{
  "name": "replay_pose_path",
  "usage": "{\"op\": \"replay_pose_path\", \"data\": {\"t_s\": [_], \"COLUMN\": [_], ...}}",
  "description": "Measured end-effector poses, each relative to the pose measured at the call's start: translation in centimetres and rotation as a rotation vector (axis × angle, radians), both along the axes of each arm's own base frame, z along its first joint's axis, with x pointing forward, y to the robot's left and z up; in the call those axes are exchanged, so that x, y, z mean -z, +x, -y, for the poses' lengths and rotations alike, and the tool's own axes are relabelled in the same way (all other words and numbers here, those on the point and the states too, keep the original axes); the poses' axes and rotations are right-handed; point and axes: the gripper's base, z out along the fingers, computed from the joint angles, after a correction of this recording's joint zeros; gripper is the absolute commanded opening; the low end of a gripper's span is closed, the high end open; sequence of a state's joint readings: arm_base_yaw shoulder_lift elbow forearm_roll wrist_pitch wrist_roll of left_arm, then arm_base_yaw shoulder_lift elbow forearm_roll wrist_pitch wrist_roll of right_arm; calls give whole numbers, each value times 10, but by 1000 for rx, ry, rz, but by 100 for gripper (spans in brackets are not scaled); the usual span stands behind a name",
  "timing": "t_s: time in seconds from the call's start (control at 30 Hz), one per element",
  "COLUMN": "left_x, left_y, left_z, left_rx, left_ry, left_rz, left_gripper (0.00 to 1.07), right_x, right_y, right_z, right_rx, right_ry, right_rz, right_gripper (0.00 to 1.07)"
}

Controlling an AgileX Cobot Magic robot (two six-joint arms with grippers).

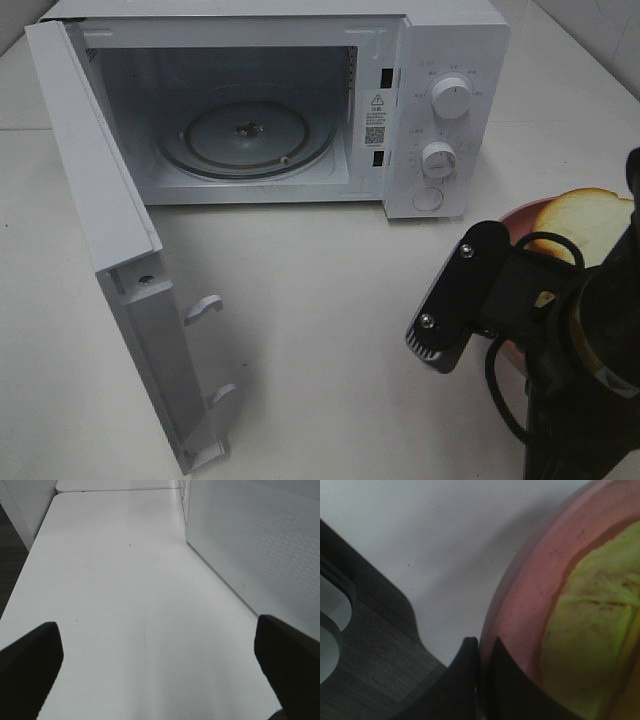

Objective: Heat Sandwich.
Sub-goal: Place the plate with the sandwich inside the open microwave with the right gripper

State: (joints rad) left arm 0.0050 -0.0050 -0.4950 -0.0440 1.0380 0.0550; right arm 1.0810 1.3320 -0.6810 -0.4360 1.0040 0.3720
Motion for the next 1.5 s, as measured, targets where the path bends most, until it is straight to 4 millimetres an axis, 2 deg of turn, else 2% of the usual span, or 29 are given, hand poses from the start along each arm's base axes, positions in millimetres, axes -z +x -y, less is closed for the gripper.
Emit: {"op": "replay_pose_path", "data": {"t_s": [0.3, 0.53, 0.83, 1.37, 1.5], "left_x": [0, 0, 0, 0, 0], "left_y": [0, 0, 0, 0, 0], "left_z": [0, 0, 0, 0, 0], "left_rx": [0, 0, 0, 0, 0], "left_ry": [0, 0, 0, 0, 0], "left_rz": [0, 0, 0, 0, 0], "left_gripper": [102, 102, 102, 102, 102], "right_x": [0, 1, 2, 2, 2], "right_y": [-11, -11, -9, -8, -8], "right_z": [-9, -14, -22, -25, -26], "right_rx": [-149, -248, -485, -599, -742], "right_ry": [-19, 0, 18, -2, -45], "right_rz": [-16, -19, -21, -12, -24], "right_gripper": [0, 0, 0, 0, 0]}}
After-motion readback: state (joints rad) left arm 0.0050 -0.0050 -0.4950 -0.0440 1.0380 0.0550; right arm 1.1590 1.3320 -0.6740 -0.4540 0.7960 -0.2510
